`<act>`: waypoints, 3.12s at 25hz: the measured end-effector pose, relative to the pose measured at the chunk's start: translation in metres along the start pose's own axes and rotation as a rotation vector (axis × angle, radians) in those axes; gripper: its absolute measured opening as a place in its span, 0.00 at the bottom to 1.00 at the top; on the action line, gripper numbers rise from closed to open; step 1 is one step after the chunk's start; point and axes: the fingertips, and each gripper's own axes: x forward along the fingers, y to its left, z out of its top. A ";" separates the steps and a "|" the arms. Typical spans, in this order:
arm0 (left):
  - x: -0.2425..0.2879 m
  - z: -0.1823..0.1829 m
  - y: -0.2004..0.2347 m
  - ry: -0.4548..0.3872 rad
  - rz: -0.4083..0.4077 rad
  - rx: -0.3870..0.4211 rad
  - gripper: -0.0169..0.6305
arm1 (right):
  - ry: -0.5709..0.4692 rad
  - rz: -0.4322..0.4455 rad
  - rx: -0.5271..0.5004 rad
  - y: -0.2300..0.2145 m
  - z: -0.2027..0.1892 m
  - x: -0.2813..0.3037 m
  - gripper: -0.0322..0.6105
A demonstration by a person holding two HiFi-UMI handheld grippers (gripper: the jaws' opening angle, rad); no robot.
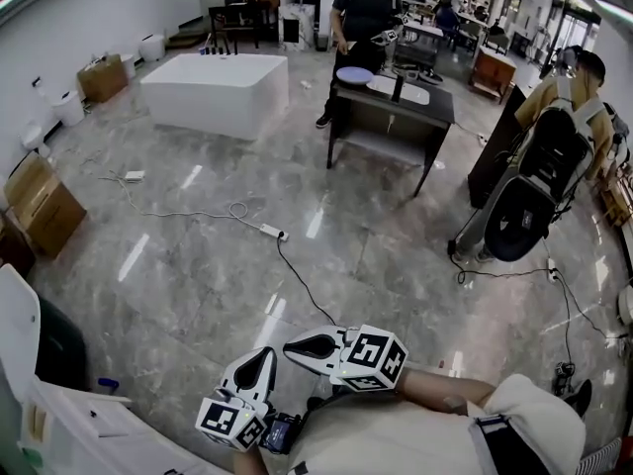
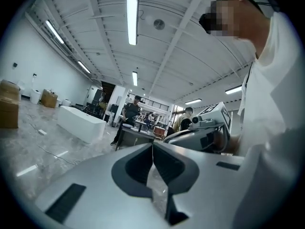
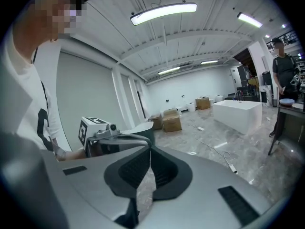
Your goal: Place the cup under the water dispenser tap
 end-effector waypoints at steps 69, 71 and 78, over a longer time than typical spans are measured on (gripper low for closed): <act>-0.112 0.079 0.292 -0.092 0.742 -0.029 0.12 | 0.163 0.646 -0.196 -0.075 0.109 0.282 0.09; -0.126 0.072 0.296 -0.102 0.749 -0.036 0.12 | 0.172 0.657 -0.230 -0.060 0.105 0.298 0.09; -0.175 0.056 0.312 -0.136 0.768 -0.066 0.12 | 0.201 0.712 -0.330 -0.007 0.099 0.349 0.09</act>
